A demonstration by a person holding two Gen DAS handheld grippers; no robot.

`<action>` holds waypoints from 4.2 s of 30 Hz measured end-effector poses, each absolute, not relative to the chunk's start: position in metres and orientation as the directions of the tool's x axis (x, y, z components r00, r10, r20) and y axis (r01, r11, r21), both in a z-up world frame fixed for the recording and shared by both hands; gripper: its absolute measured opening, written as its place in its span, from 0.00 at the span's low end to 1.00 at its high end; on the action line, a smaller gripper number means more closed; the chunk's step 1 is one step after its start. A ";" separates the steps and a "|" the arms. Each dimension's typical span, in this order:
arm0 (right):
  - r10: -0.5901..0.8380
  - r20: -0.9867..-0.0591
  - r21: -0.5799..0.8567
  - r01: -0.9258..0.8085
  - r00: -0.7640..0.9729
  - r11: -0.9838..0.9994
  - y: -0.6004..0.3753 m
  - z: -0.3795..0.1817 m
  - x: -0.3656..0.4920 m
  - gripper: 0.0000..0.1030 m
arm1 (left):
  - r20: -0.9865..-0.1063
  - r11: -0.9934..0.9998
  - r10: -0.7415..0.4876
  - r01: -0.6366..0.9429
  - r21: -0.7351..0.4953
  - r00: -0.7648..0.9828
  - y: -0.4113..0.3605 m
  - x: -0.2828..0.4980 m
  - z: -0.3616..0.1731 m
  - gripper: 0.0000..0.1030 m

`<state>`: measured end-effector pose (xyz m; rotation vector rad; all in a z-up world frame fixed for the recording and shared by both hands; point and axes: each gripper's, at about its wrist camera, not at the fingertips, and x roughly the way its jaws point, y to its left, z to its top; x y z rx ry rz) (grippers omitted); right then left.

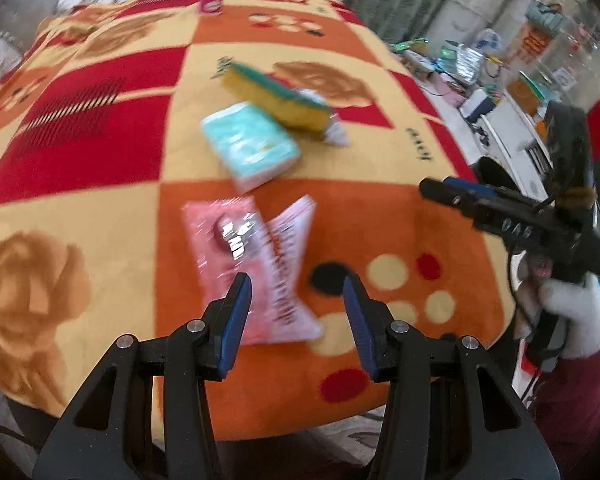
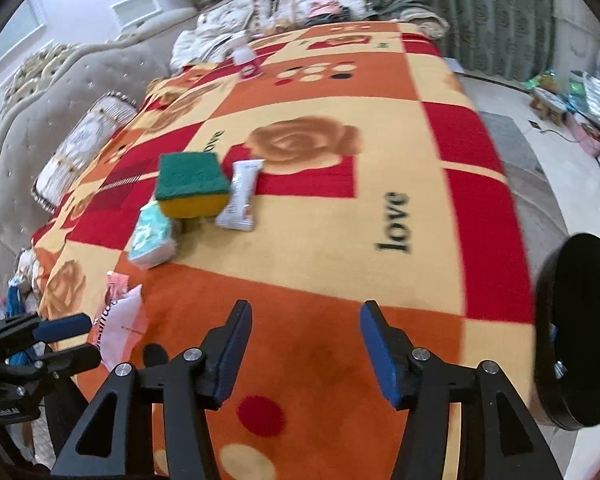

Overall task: Collect trash
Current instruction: 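Grasp the pink snack packet with the left gripper while the right grasps the green sponge, then carry the pink packet and green sponge over the black bin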

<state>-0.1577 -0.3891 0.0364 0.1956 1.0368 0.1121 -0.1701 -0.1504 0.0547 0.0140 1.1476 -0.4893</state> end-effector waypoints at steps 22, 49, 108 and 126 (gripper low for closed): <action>0.345 -0.810 0.247 -0.258 0.474 0.934 -0.300 0.051 -0.058 0.66 | -0.844 0.918 -0.383 0.256 -0.302 0.376 -0.091 -0.122 0.048 0.22; 0.368 -0.780 0.248 -0.291 0.505 0.924 -0.302 0.068 -0.059 0.58 | -0.855 0.889 -0.418 0.332 -0.315 0.308 -0.090 -0.128 0.045 0.49; 0.107 -0.758 0.270 0.160 0.644 0.950 -0.519 0.077 -0.212 0.58 | -0.831 0.717 -0.468 0.679 -0.158 0.300 -0.345 -0.134 0.082 0.15; -0.040 -0.799 0.267 0.414 0.600 0.870 -0.626 0.051 -0.251 0.59 | -0.832 0.638 -0.514 0.741 -0.208 0.208 -0.465 -0.131 0.069 0.15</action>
